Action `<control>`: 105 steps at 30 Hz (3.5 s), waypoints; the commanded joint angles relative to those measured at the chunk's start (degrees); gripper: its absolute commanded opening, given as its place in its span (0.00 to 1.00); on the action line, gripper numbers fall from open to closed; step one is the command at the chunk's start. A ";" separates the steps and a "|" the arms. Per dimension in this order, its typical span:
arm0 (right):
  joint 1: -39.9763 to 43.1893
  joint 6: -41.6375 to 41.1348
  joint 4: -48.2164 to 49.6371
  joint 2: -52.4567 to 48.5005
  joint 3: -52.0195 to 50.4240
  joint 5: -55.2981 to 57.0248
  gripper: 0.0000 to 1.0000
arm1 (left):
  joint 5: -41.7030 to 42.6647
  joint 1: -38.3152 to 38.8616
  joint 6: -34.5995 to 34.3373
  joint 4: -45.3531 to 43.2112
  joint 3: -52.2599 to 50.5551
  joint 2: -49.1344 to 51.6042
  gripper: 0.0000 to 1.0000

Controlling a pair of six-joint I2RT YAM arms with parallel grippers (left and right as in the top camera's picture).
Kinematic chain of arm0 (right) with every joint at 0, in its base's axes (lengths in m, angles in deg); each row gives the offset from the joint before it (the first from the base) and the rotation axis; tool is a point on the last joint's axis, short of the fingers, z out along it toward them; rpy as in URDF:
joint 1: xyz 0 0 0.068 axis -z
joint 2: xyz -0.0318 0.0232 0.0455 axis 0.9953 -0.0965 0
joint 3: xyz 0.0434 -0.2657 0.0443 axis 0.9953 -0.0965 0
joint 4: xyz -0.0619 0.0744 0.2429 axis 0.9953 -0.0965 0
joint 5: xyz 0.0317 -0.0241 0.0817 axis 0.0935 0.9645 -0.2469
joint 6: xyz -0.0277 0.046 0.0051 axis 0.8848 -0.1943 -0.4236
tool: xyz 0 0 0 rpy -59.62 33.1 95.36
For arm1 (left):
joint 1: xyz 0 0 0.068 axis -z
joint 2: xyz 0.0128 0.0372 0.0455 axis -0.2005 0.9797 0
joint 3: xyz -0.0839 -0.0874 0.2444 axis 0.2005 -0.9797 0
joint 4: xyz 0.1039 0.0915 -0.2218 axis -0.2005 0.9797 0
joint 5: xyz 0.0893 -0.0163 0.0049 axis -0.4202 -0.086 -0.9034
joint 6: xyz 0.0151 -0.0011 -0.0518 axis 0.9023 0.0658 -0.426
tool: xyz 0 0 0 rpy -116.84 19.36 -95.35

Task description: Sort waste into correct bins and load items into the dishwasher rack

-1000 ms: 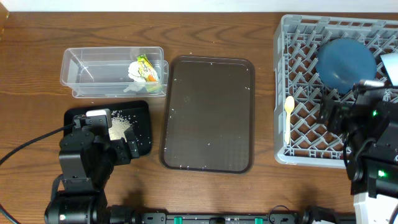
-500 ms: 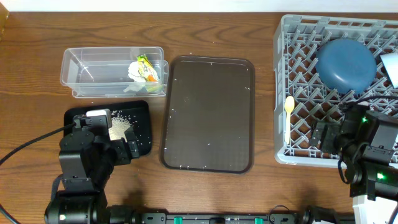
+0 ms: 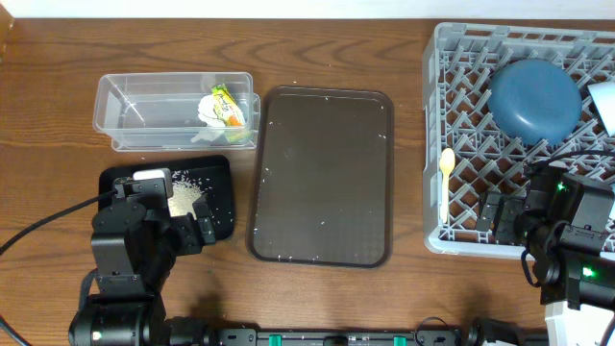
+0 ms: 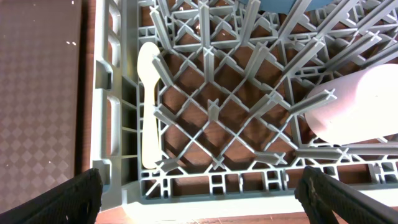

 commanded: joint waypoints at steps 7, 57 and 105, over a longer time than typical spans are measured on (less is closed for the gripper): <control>-2.32 -0.76 -0.22 2.16 -0.37 0.20 0.99 | 0.17 -0.24 0.48 0.15 -0.44 0.07 0.95; -13.46 10.60 46.18 47.93 -46.03 0.81 0.99 | 0.17 -0.24 0.48 0.15 -0.44 0.07 0.96; -13.46 10.60 46.18 47.93 -46.03 0.81 0.99 | 0.13 -0.20 0.70 -16.22 -17.40 -13.92 0.96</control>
